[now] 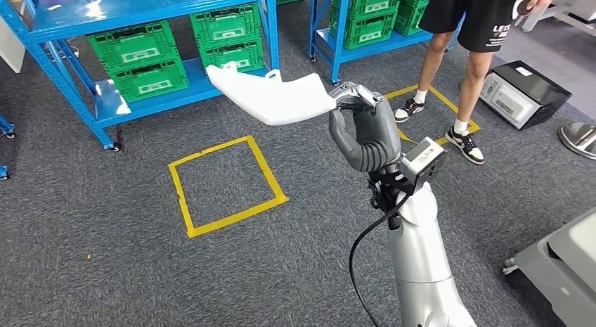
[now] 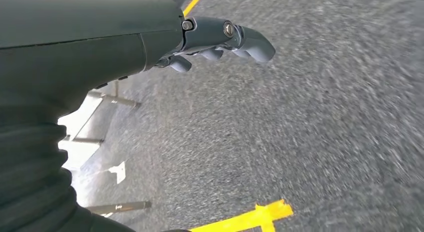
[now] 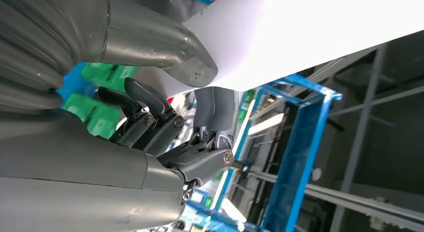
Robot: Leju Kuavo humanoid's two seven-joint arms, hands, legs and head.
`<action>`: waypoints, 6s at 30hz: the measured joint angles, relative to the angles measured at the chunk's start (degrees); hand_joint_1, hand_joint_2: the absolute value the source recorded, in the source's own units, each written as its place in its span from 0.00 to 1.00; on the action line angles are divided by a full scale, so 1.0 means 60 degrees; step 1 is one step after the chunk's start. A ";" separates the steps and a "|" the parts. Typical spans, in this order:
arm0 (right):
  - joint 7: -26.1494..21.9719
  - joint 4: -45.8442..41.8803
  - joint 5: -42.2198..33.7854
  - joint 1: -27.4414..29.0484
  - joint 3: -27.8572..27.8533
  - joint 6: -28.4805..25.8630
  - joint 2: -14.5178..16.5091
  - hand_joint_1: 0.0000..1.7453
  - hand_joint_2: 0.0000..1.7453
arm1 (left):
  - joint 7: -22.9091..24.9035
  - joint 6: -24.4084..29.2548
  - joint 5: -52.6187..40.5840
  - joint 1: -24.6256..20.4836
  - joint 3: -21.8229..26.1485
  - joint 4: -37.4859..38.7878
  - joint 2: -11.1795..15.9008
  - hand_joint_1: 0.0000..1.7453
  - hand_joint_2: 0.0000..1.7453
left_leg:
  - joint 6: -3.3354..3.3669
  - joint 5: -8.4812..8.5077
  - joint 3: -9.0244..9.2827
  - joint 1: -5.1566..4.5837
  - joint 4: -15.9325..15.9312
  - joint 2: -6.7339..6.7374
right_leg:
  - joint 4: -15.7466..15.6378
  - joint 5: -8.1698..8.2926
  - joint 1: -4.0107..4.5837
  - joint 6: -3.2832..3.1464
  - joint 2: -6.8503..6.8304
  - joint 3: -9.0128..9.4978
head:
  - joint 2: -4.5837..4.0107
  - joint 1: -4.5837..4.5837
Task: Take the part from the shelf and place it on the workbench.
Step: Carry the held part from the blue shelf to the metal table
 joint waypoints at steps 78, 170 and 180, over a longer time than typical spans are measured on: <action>0.0494 -0.1321 -0.0024 0.0593 0.0913 -0.0087 -0.0157 1.00 1.00 | -0.0263 0.0119 -0.0565 0.0119 0.0072 0.0036 -0.0316 0.00 1.00 | -0.0325 -0.0250 -0.0793 -0.0009 0.1390 -0.0838 | -0.2395 0.0811 0.0045 -0.0592 0.0834 0.1243 | 0.0000 0.0186; 0.0334 -0.0795 -0.0341 0.0011 0.0253 0.0205 -0.0339 1.00 1.00 | -0.0285 0.0094 0.0007 0.0133 -0.0118 0.0002 -0.0155 0.00 1.00 | -0.0384 -0.0170 -0.0716 0.0035 0.1319 -0.0876 | -0.2331 0.0901 -0.0034 -0.0431 0.0845 0.1178 | 0.0000 0.0233; 0.0486 -0.0807 -0.0318 -0.0248 0.0370 0.0416 -0.0332 1.00 1.00 | -0.0001 0.0316 0.0128 0.0252 -0.0056 0.0017 -0.0250 0.00 1.00 | 0.0133 0.0223 -0.0363 -0.0043 0.0299 -0.0461 | -0.0263 -0.0060 0.0001 0.0036 0.0146 0.0017 | 0.0000 0.0308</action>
